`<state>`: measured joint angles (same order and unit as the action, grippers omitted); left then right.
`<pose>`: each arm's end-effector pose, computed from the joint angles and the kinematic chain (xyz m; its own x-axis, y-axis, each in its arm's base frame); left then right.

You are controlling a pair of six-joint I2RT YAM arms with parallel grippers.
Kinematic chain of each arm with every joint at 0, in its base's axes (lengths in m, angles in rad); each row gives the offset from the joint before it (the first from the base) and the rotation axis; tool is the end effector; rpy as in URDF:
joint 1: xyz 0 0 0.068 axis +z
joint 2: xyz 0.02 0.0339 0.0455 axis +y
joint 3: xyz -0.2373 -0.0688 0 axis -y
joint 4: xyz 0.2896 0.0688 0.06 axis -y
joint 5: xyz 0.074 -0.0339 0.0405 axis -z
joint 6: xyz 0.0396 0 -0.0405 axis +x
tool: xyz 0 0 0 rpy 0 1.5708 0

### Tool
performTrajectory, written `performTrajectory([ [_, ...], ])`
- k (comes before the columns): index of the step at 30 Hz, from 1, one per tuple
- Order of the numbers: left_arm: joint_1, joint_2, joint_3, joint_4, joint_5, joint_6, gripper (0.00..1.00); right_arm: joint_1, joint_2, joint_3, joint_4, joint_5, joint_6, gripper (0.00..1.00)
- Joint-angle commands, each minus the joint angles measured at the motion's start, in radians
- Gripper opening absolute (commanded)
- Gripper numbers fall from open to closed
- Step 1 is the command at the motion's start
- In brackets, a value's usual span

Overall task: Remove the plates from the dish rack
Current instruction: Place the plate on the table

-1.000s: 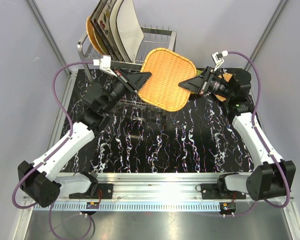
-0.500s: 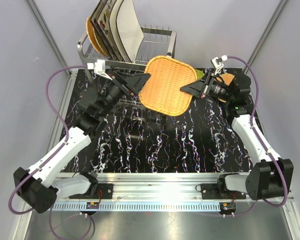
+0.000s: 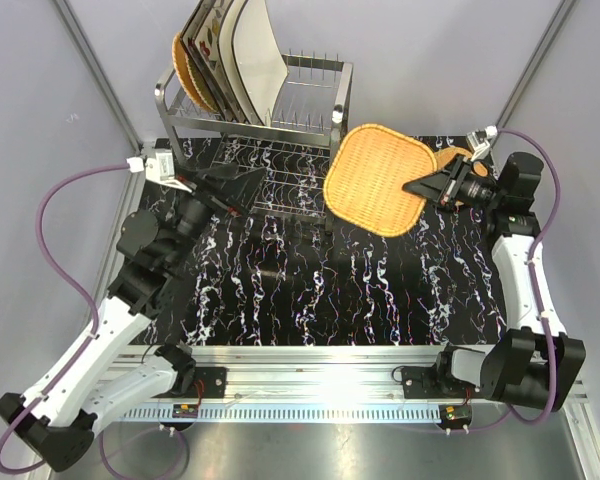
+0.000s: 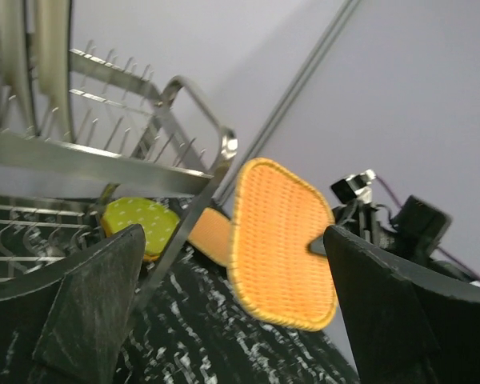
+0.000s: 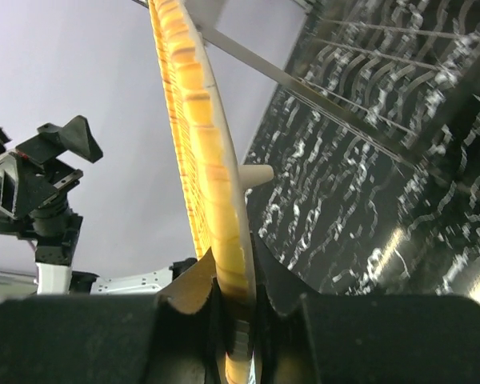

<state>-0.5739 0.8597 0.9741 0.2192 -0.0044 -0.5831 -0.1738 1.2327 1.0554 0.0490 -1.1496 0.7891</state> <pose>0.2128 -0.1374 0.4232 -0.0675 -0.6120 -0.7879 0.6017 0.6050 -0.5215 0.3277 -0.0208 0.3338 -0.6713 0.4125 -0.6158 -0.4888 0.3783 0.7861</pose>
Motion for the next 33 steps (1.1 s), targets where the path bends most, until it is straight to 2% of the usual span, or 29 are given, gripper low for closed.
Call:
performTrajectory([
  [1,0.006,-0.059,-0.037,-0.062,-0.094,0.077,0.98,-0.041,-0.049,0.075,-0.269,-0.012,-0.197,0.0],
  [7,0.008,-0.172,-0.118,-0.122,-0.186,0.089,0.99,-0.093,-0.038,0.092,-0.42,0.093,-0.327,0.0],
  [15,0.011,-0.281,-0.233,-0.153,-0.27,0.048,0.99,-0.127,0.026,0.109,-0.439,0.252,-0.369,0.0],
  [19,0.011,-0.321,-0.271,-0.167,-0.299,0.029,0.99,-0.151,0.091,0.133,-0.433,0.352,-0.347,0.0],
  [33,0.012,-0.361,-0.318,-0.208,-0.356,0.039,0.99,-0.245,0.461,0.31,-0.353,0.499,-0.172,0.0],
])
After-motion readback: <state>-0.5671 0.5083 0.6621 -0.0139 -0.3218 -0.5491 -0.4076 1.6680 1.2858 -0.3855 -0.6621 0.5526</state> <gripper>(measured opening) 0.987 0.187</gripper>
